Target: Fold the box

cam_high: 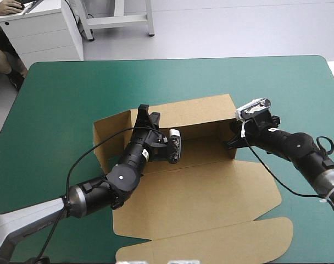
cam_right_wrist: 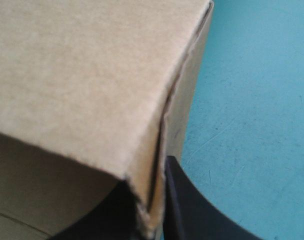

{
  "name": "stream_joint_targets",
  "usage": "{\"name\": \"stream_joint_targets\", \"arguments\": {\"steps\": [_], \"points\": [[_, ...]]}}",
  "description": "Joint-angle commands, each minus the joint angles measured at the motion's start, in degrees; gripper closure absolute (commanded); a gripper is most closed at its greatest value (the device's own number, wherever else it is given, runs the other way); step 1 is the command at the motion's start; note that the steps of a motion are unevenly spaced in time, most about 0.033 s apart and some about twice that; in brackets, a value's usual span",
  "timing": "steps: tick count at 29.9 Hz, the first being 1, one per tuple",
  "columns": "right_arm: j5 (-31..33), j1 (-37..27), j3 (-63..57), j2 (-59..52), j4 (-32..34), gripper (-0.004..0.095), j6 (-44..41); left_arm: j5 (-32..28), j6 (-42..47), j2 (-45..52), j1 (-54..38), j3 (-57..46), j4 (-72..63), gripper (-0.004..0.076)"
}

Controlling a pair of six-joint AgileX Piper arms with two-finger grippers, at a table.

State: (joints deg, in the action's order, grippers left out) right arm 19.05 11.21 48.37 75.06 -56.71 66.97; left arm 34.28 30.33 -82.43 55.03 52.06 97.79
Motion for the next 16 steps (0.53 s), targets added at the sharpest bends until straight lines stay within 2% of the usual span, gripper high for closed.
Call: {"name": "stream_joint_targets", "arguments": {"steps": [1, 3, 5, 6, 10, 12, 13, 16], "points": [[1.05, 0.02, 1.49, -1.70, -1.98, 0.0923, 1.78, 1.20, 0.88, 1.71, 0.22, 1.69, 5.40, 0.0732], [1.05, 0.02, 1.49, -1.70, -1.99, 0.0927, 1.88, 1.61, 0.88, 1.71, 0.22, 1.69, 5.40, 0.0717], [1.05, 0.02, 1.49, -1.70, -1.99, 0.0927, 1.88, 1.61, 0.88, 1.71, 0.22, 1.69, 5.40, 0.0639], [1.05, 0.02, 1.49, -1.70, -1.99, 0.0927, 1.88, 1.61, 0.88, 1.71, 0.22, 1.69, 5.40, 0.0573], [1.40, 0.02, 1.49, -1.61, -2.11, 0.0927, 1.55, 3.01, 4.20, 1.71, 0.22, 1.69, 5.40, 0.0218], [1.54, 0.02, 1.49, -1.61, -2.11, 0.0926, 1.30, 4.46, 5.71, 1.71, 0.22, 1.69, 5.40, 0.0094], [1.54, 0.02, 1.49, -1.61, -2.19, 0.0926, 1.07, 5.32, 5.61, 1.71, 0.22, 1.69, 5.40, 0.0051], [1.42, 0.02, 1.49, -1.61, -2.34, 0.0926, 0.70, 5.51, 5.61, 1.71, 0.22, 1.69, 5.40, 0.0044]]}}
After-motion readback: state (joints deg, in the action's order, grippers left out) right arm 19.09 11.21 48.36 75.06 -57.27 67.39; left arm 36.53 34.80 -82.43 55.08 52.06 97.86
